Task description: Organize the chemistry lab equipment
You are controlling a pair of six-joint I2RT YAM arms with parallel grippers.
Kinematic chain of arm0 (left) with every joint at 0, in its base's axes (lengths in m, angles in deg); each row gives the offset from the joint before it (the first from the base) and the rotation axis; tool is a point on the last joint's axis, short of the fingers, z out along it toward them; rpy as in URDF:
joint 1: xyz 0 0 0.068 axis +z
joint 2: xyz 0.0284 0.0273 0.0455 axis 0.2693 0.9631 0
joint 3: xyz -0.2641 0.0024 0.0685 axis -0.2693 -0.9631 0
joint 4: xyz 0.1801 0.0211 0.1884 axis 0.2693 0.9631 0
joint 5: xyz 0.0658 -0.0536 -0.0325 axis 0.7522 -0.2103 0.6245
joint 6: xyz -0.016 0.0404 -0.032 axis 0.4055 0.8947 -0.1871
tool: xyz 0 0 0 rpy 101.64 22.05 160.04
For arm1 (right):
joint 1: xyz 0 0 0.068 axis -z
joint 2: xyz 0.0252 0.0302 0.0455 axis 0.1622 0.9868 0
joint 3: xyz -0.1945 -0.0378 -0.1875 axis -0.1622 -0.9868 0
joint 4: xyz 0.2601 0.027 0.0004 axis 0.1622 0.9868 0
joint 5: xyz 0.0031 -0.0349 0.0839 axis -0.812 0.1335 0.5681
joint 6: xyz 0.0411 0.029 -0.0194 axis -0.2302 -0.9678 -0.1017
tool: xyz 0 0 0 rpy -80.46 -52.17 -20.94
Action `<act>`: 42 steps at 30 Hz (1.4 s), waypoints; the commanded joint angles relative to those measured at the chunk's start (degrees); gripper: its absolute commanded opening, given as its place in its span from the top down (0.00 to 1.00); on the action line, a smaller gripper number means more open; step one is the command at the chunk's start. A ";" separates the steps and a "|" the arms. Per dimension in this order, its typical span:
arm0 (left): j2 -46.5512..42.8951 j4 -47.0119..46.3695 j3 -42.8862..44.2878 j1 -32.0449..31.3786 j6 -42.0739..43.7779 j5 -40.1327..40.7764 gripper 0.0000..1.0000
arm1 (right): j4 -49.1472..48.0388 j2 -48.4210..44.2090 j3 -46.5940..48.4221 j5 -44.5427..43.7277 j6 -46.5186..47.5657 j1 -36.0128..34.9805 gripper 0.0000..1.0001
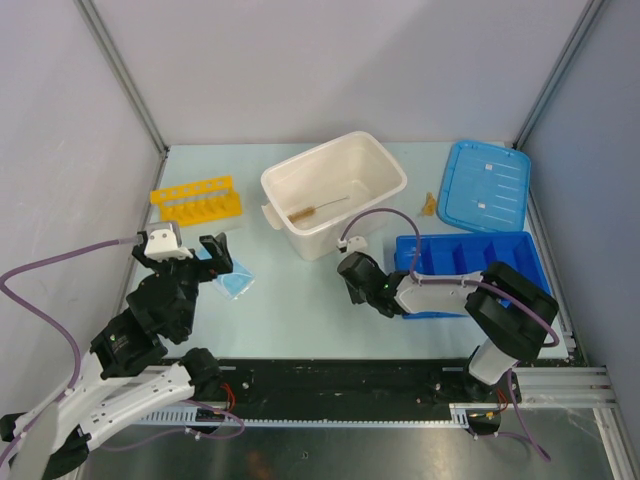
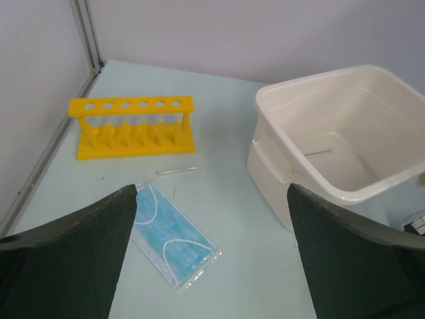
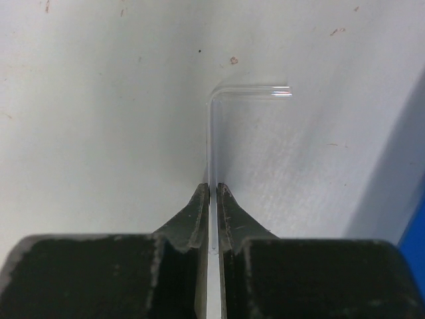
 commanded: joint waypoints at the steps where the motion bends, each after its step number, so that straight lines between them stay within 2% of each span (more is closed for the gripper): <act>1: 0.11 -2.44 -0.05 0.06 -0.12 1.12 0.01 | 2.61 -2.48 -1.14 -0.88 -2.44 -1.83 1.00; 11: 0.23 -2.50 -0.04 0.02 -0.12 0.95 0.01 | 6.60 -14.39 -0.87 -0.10 -1.47 -2.50 1.00; 18: 0.68 -2.53 -0.09 0.04 -0.05 0.85 0.01 | 13.27 -20.94 1.47 0.88 -0.28 1.22 1.00; 30: 0.70 -2.65 -0.06 0.03 -0.12 0.16 0.01 | 25.04 -34.70 4.94 -0.06 3.74 17.63 0.99; 36: 0.28 -2.70 -0.12 0.03 -0.14 -0.30 0.01 | 32.54 -34.97 5.51 -3.32 4.85 27.64 0.99; 42: 0.65 -2.97 -0.09 0.06 -0.08 -0.85 0.01 | 35.88 -33.13 5.54 -4.38 3.89 31.45 0.98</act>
